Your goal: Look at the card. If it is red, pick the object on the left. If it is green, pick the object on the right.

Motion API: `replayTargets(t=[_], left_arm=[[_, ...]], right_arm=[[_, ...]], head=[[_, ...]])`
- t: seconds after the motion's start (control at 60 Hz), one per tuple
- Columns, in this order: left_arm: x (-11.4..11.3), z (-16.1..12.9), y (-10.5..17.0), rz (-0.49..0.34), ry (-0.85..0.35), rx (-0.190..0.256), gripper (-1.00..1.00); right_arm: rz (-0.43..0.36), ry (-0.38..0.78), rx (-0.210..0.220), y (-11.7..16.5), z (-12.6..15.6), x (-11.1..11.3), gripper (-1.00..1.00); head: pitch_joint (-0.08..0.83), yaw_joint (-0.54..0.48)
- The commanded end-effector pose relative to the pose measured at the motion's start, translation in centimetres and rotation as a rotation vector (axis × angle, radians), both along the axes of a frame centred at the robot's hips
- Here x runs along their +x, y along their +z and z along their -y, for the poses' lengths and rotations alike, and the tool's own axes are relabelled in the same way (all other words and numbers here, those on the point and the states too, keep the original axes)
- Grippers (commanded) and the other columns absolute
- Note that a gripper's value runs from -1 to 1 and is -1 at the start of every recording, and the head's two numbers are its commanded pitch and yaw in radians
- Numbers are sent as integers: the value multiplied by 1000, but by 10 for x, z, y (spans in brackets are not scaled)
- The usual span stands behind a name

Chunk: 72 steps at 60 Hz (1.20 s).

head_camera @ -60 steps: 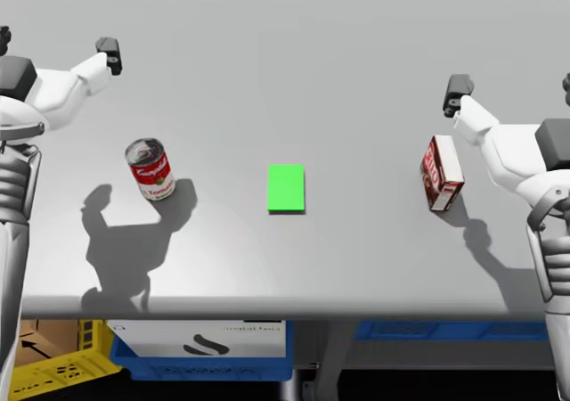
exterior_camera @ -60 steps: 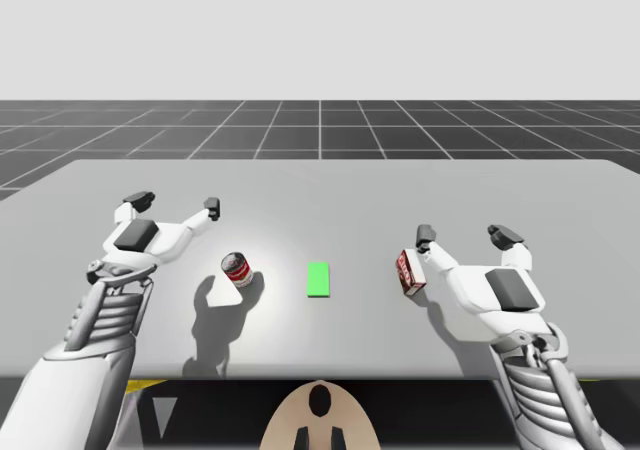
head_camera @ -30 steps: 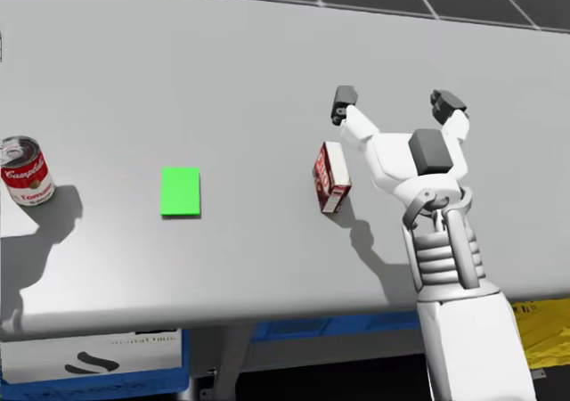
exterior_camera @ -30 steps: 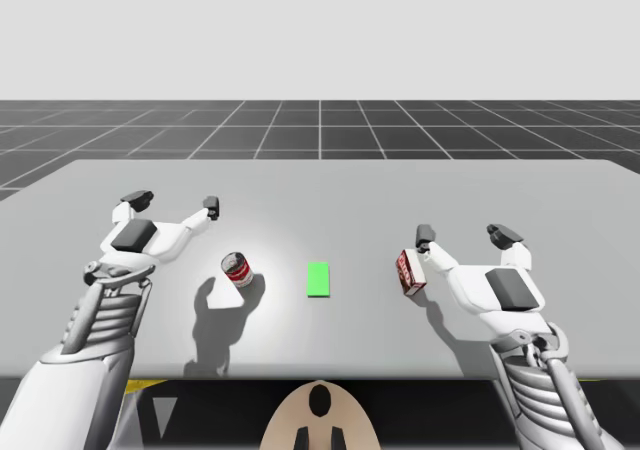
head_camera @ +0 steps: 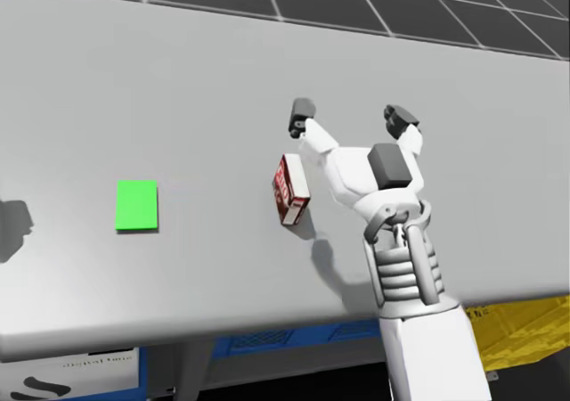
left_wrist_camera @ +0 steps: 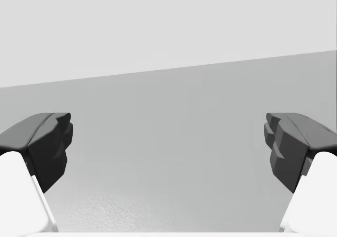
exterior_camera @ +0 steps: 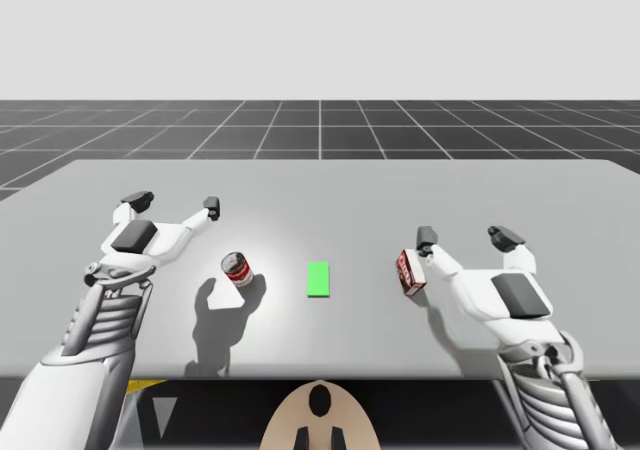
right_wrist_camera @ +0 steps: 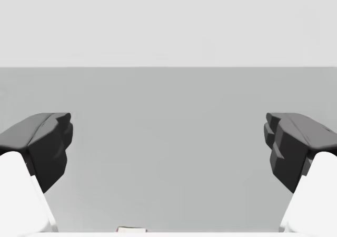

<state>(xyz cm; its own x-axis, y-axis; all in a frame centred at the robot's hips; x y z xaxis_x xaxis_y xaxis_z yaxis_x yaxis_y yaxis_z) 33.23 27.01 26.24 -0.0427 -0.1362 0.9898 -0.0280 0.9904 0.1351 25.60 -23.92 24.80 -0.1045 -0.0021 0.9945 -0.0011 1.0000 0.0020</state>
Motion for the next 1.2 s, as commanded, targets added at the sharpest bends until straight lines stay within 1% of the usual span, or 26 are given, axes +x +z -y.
replayTargets(t=[0.017, 0.033, 0.067, 0.1, 0.117, 0.217, 0.267, 0.35, 0.4, 0.433, 0.45, 0.483, 0.5, 0.633, 0.717, 0.783, 0.85, 0.917, 1.033, 1.05, 1.117, 1.2], left_arm=[[-1, 0, 0, 0, 1, -6, -1000], [-1, 0, -1, -2, 0, -7, -1000], [-1, 0, -1, -3, 0, -8, -1000], [-1, 1, -1, -5, 1, -8, -1000], [-1, 1, -1, -6, 0, -8, -1000], [0, 2, -3, -11, -1, -5, -1000], [1, 3, -5, -17, -1, -2, -1000], [2, 3, -6, -22, 0, 1, -1000], [2, 3, -7, -25, 1, 2, -1000], [2, 3, -7, -26, 1, 2, -1000], [1, 4, -7, -27, 1, 4, -1000], [2, 3, -7, -28, 1, 4, -1000], [2, 3, -8, -28, 1, 5, -1000], [3, 3, -8, -30, 2, 7, -1000], [3, 4, -9, -33, 1, 9, -1000], [3, 4, -9, -35, 1, 9, -1000], [3, 4, -10, -36, 1, 10, -1000], [4, 4, -10, -36, 1, 10, -1000], [4, 4, -10, -36, 1, 10, -1000], [4, 4, -10, -36, 1, 10, -1000], [4, 4, -9, -35, 2, 8, -1000], [4, 4, -9, -35, 2, 7, -1000]], right_arm=[[-45, 63, 126, 3, -20, -25, -1000], [-67, 67, 158, 4, -24, -34, -1000], [-80, 70, 169, 4, -27, -40, -1000], [-93, 74, 166, 5, -31, -49, -1000], [-94, 75, 158, 4, -33, -55, -1000], [-135, 122, 177, 2, -40, -79, -1000], [-137, 129, 171, -5, -43, -88, -1000], [-150, 125, 158, -17, -46, -96, -1000], [-176, 115, 166, -27, -47, -98, -1000], [-182, 111, 156, -32, -48, -98, -1000], [-190, 99, 145, -39, -48, -97, -1000], [-199, 91, 149, -44, -48, -96, -1000], [-217, 81, 150, -50, -49, -93, -1000], [-258, 39, 150, -66, -50, -82, -1000], [-267, 13, 135, -75, -52, -72, -1000], [-265, -18, 110, -80, -53, -65, -1000], [-281, -31, 114, -84, -54, -57, -1000], [-293, -44, 99, -88, -54, -50, -1000], [-310, -51, 89, -92, -55, -39, -1000], [-324, -55, 96, -93, -56, -36, -1000], [-336, -56, 92, -95, -56, -29, -1000], [-337, -60, 79, -95, -58, -23, -1000]], head=[[684, -330], [683, -333], [682, -336], [683, -340], [683, -342], [687, -341], [687, -342], [686, -345], [687, -346], [688, -347], [688, -347], [689, -347], [689, -346], [688, -343], [690, -343], [690, -342], [691, -341], [691, -340], [690, -339], [690, -338], [690, -336], [690, -335]])
